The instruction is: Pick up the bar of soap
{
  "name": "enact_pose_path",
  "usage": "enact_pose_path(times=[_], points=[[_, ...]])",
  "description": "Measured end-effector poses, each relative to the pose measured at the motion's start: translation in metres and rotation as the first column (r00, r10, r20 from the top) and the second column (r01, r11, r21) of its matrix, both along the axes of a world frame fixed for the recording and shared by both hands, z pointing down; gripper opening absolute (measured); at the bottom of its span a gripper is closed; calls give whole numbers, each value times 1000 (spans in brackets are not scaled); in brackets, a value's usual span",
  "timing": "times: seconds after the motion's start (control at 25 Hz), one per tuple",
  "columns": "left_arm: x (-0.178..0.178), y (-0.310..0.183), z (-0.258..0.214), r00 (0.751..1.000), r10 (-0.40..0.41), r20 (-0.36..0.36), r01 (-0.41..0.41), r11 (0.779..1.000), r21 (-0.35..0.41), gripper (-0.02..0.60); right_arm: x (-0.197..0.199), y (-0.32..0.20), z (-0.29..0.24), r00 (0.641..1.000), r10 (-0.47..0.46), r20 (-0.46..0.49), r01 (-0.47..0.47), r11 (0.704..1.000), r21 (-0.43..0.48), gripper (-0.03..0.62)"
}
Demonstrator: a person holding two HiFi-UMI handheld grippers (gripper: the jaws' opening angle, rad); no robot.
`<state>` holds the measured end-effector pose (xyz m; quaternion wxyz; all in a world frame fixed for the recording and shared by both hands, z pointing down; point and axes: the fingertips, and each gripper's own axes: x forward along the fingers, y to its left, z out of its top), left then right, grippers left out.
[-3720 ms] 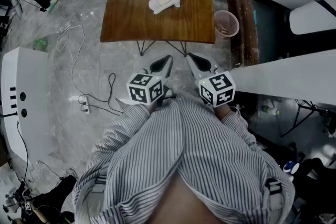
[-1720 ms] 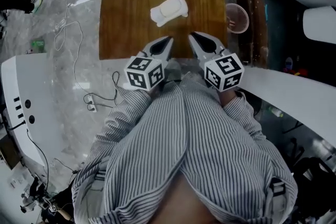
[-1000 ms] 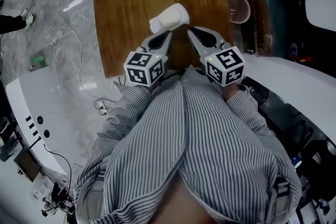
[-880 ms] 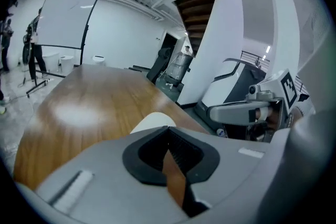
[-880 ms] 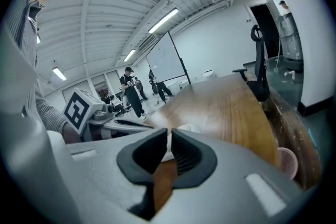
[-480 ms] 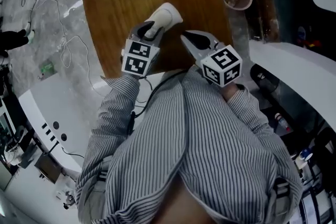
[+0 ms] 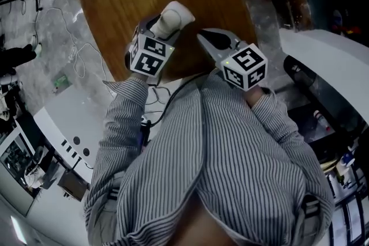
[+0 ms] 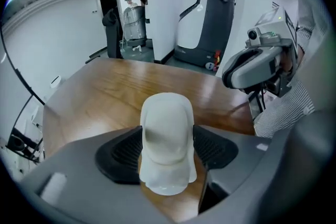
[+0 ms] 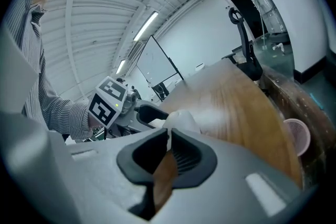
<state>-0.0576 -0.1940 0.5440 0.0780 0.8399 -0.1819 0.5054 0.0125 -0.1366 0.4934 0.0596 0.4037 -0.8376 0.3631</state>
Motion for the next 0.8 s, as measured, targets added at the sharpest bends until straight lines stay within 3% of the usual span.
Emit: enact_pose_path(times=[0.32, 0.8], points=[[10, -1, 4, 997, 76, -16, -77, 989, -128, 295, 13, -3, 7, 1000, 22, 12, -21, 1000, -20, 14], [8, -1, 2, 998, 56, -3, -56, 989, -134, 264, 15, -6, 3, 1000, 7, 17, -6, 1000, -12, 14]])
